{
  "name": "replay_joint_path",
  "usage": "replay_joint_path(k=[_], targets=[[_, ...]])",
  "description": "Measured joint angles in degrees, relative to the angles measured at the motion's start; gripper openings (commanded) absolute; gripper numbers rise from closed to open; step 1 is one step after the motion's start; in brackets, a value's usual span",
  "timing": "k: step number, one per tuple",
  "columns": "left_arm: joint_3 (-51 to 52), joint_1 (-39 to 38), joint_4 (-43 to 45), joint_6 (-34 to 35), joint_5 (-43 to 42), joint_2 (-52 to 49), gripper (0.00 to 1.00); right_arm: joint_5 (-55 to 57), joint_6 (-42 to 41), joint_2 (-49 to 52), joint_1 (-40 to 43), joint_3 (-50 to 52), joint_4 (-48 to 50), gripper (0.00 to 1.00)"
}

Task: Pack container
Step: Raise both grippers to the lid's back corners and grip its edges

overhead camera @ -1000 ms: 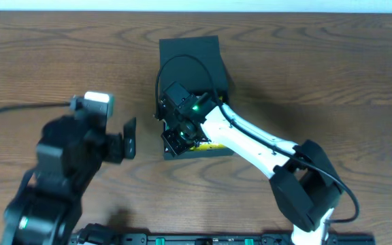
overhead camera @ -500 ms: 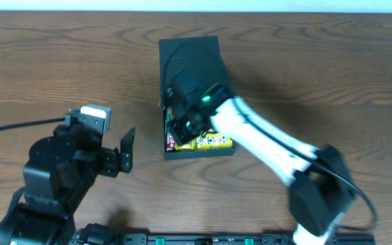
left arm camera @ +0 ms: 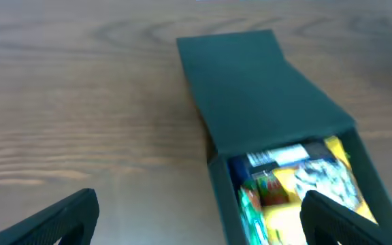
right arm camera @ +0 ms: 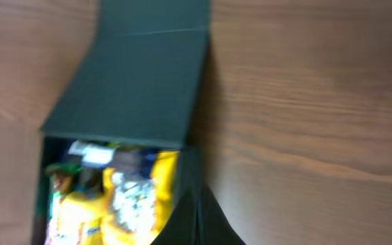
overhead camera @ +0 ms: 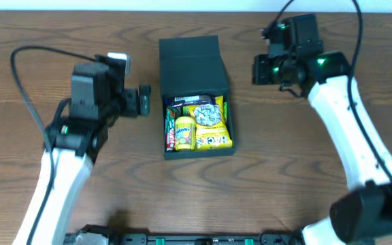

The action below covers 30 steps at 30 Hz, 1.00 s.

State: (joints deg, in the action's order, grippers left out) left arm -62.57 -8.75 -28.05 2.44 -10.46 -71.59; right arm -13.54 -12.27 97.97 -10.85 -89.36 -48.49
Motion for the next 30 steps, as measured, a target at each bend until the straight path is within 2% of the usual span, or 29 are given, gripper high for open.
replay_joint_path(k=[6, 14, 17, 18, 19, 22, 23, 30], targets=[[-0.04, 7.21, 11.41, 1.42, -13.0, -15.47, 0.95, -7.34, 0.96, 9.22, 5.25, 0.2, 6.84, 0.02], [-0.57, 8.98, 19.58, 5.92, -22.25, -30.73, 1.0, -14.53, 0.92, 20.94, 6.49, 0.31, 15.65, 0.01], [-3.41, 8.98, 19.5, 8.17, -24.68, -35.8, 0.75, -16.5, 0.02, 23.76, 6.67, 0.33, 18.56, 0.02], [-5.03, 8.98, 19.23, 8.74, -25.44, -37.46, 0.59, -17.0, -0.37, 24.61, 6.67, 0.33, 19.56, 0.02], [-6.84, 8.96, 19.08, 9.16, -26.1, -39.01, 0.49, -17.51, -0.79, 25.33, 6.71, 0.35, 20.37, 0.02], [-13.62, 8.98, 16.13, 9.88, -28.15, -43.43, 0.09, -19.02, -2.27, 27.26, 6.78, 0.35, 22.75, 0.02], [-15.23, 8.98, 15.54, 10.32, -28.5, -44.37, 0.06, -19.37, -2.67, 27.58, 6.78, 0.37, 23.17, 0.01], [-19.45, 8.92, 14.86, 15.23, -30.16, -48.98, 0.06, -21.73, -5.55, 28.33, 6.78, 0.42, 27.26, 0.02]])
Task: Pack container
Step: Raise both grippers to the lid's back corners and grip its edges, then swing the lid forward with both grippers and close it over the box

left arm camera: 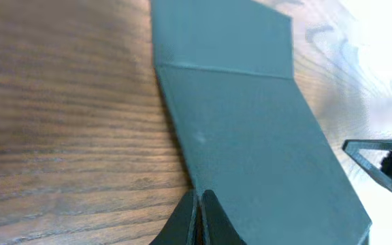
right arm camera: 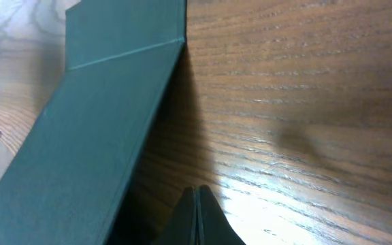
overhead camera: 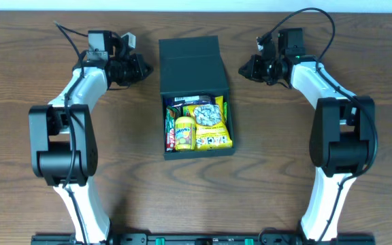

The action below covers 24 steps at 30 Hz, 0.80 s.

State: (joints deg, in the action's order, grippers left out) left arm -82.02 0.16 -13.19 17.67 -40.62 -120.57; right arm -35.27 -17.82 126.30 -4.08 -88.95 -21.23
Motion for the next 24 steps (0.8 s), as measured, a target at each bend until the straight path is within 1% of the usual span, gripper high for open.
replay_joint_path(k=[7, 13, 17, 24], targets=[[-0.11, -1.22, 1.68, 4.72, -0.15, -3.96, 0.05, -2.82, -1.29, 2.73, 0.0, -0.63, 0.9, 0.02], [-0.68, -2.67, 1.99, 7.5, -0.63, -6.27, 0.05, -6.4, -2.84, 8.11, -0.35, -4.09, 0.85, 0.01], [-1.27, -3.28, 3.69, 9.53, -1.46, -7.02, 0.06, -8.04, -3.61, 9.31, -1.6, -5.2, 0.9, 0.01], [-2.43, -3.93, 4.94, 10.51, -3.52, -7.63, 0.05, -12.83, -2.45, 9.35, -3.32, -5.51, 1.18, 0.02]])
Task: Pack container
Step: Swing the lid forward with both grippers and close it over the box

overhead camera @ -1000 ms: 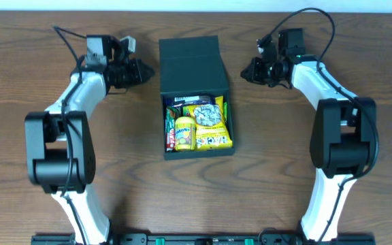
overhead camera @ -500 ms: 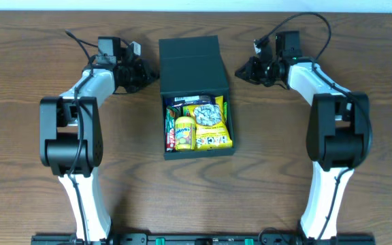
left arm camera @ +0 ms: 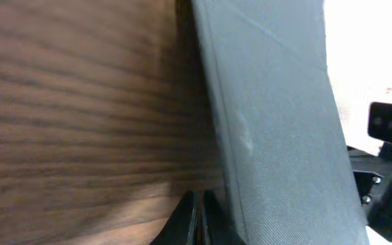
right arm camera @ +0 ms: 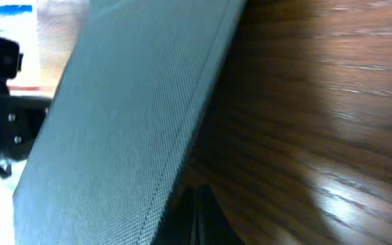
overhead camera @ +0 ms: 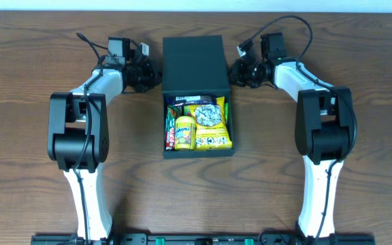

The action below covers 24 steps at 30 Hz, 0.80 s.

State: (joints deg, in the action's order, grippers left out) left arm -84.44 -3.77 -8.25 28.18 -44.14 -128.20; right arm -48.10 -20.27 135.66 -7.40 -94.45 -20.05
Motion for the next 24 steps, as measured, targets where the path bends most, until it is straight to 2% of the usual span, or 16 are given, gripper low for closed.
replay_joint_path(k=[11, 17, 24], targets=[[-7.58, 0.02, -3.39, -7.76, -6.84, 0.0, 0.05, -14.32, 5.49, -0.02, 4.11, -1.18, 2.75, 0.02], [-8.11, 0.07, -9.29, -15.1, -7.41, 2.29, 0.06, -15.28, 11.04, -3.48, 5.14, -1.22, -2.45, 0.02], [-8.17, -0.09, -14.49, -21.79, -8.24, 9.62, 0.05, -14.71, 17.07, -12.72, 5.07, -1.38, -8.61, 0.02]])
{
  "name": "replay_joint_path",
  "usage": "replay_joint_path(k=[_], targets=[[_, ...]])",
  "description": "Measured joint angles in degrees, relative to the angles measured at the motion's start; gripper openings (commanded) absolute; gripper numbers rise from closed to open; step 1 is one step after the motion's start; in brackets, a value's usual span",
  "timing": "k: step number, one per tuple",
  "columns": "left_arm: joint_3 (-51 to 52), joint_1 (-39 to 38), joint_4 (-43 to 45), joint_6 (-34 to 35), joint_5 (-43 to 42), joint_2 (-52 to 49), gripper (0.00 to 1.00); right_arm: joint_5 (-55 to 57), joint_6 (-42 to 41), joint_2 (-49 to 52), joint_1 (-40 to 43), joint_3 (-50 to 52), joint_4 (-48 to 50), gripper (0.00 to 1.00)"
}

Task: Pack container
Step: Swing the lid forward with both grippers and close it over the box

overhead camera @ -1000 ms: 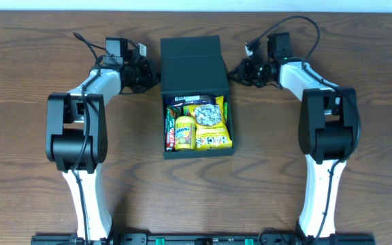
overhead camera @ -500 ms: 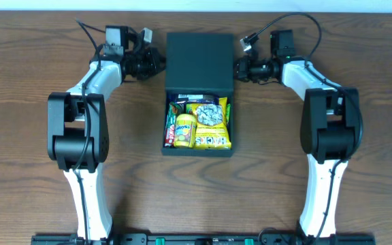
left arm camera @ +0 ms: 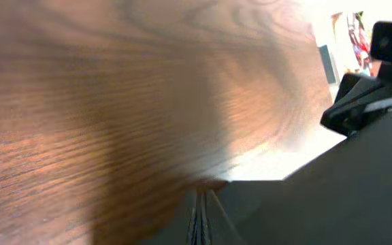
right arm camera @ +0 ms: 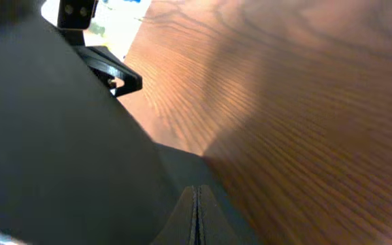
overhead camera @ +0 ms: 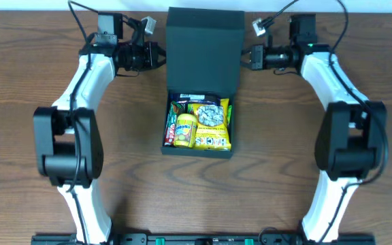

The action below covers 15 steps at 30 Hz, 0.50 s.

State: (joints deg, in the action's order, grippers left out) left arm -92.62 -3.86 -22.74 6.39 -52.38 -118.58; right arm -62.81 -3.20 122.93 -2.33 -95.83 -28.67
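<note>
A black box (overhead camera: pixel 167 146) stands mid-table in the overhead view, its front half showing yellow and green snack packets (overhead camera: pixel 200 124). Its black lid (overhead camera: pixel 205 51) is hinged at the back and tilted up. My left gripper (overhead camera: pixel 158 56) is shut, tips at the lid's left edge. My right gripper (overhead camera: pixel 246 57) is shut at the lid's right edge. The left wrist view has closed fingertips (left arm camera: pixel 200 204) low over the wood with the dark lid (left arm camera: pixel 318 197) to their right. In the right wrist view the closed fingertips (right arm camera: pixel 197 199) sit beside the lid (right arm camera: pixel 46 136).
The wooden table (overhead camera: pixel 305 170) surrounds the box. The table's back edge (overhead camera: pixel 39 9) runs just behind both grippers. Cables trail from both wrists near that edge.
The lid stands higher and looks bigger from overhead. Both shut grippers sit further back and higher at its side edges. The box has shifted slightly.
First both arms hovered over the table beside the box, the left gripper open. Then both grippers were shut and low on the wood either side of the sloping lid. Then they touched the lid's side edges. Now the lid is raised between them.
</note>
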Motion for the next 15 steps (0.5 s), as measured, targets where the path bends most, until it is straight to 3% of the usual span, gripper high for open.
replay_joint_path(k=[6, 15], targets=[[-0.04, -0.02, -8.04, -6.67, 0.02, 6.36, 0.06, 2.62, 4.9, -5.49, -0.31, -0.22, -9.49, 0.02], [-0.09, -0.13, -21.86, -17.42, 0.76, 17.59, 0.06, 18.32, 13.68, -16.68, -4.39, -0.22, -25.44, 0.02]])
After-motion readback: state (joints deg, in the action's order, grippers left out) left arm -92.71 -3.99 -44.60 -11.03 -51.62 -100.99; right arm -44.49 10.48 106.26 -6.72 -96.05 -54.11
